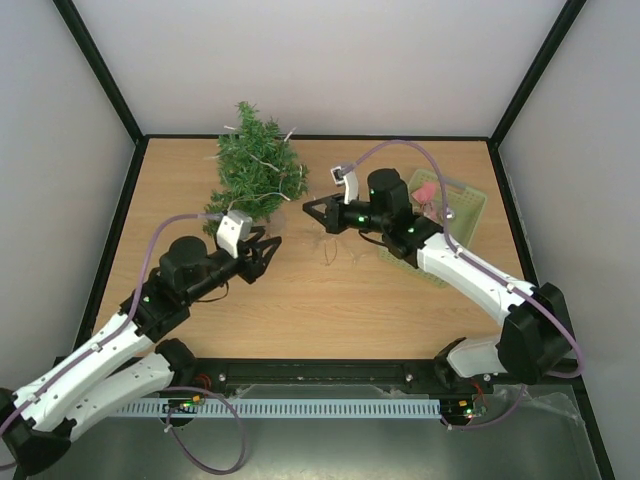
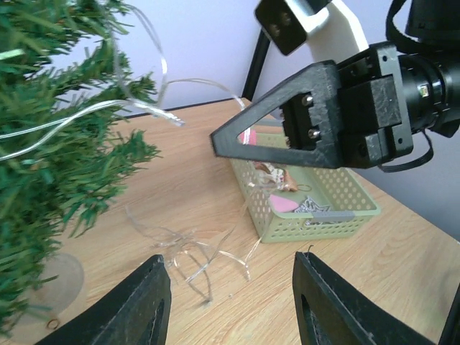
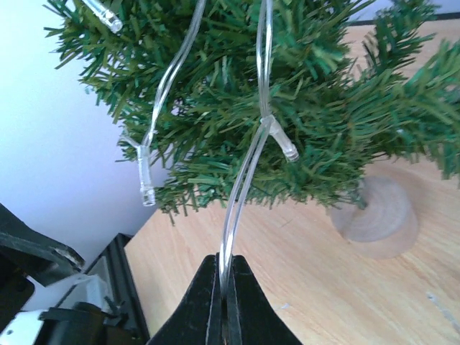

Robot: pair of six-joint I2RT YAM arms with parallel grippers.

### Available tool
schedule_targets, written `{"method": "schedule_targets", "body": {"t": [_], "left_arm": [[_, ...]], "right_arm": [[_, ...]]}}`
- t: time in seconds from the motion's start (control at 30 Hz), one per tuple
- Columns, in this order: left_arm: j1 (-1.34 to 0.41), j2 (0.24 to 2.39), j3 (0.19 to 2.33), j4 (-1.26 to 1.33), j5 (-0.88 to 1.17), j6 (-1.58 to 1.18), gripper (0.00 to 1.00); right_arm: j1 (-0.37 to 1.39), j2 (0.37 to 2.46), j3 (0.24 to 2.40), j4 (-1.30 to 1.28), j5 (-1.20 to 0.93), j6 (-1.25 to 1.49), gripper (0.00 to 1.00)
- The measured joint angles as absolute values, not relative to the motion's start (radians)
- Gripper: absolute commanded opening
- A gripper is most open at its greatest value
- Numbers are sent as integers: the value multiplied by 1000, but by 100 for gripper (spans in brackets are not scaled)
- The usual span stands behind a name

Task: Decorate the small christmas tree
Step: Wrap the decoration item around the Christmas tree.

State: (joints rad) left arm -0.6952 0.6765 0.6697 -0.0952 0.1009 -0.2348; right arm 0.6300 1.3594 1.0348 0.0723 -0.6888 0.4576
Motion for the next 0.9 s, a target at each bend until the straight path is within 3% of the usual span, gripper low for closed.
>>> {"method": "schedule_targets", "body": {"t": [0.27,0.73,0.83,0.9], "left_arm": [[-824,760,666,-16,-33,-228,49],[-844,751,568,93,-104,-205,48],[-844,743,568,98,-108,-202,48],[-844,734,568,98,-113,-200,49]], "right_arm": [[659,1360,973,192,-729,578,2],[700,1429,927,393,-738,734,2],[715,1446,911,411,-725,742,5],[718,1456,906,409,-715,736,15]]}}
